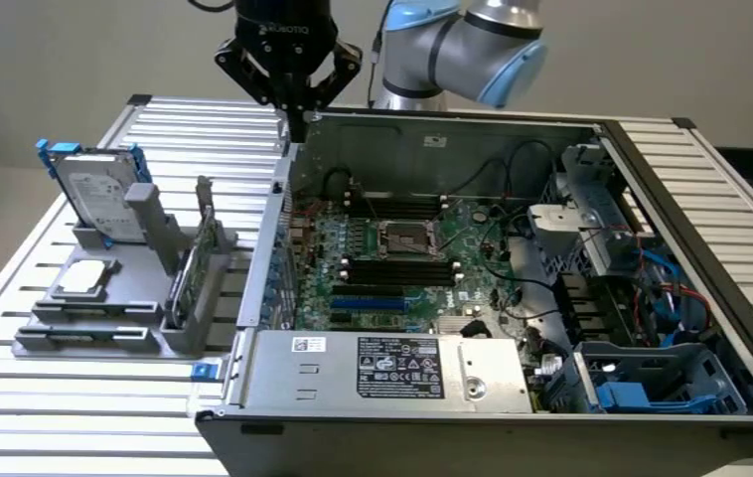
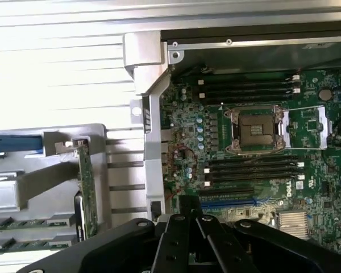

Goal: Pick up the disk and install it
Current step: 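Reach for the disk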

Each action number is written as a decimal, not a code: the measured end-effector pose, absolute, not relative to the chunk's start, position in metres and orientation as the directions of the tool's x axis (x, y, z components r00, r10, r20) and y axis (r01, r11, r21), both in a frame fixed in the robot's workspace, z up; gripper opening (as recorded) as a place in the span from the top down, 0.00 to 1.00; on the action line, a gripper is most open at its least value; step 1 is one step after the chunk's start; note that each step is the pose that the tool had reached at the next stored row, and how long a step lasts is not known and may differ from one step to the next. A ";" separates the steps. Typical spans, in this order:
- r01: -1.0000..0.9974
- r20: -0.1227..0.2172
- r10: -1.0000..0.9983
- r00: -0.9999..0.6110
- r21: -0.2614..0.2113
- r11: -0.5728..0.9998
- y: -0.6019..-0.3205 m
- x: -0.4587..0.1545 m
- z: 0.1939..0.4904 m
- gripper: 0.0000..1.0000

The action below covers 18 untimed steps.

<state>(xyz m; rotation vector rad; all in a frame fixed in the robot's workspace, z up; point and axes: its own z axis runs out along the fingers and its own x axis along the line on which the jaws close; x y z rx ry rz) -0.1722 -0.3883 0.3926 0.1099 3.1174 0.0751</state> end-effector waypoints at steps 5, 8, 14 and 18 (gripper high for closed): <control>0.070 -0.020 0.071 -0.997 0.049 0.996 -0.383 -0.195 0.393 0.89; 0.070 -0.020 0.071 -0.997 0.049 0.996 -0.377 -0.215 0.393 0.89; 0.070 -0.020 0.071 -0.997 0.049 0.996 -0.368 -0.242 0.393 0.89; 0.070 -0.020 0.071 -0.997 0.049 0.996 -0.362 -0.260 0.393 0.89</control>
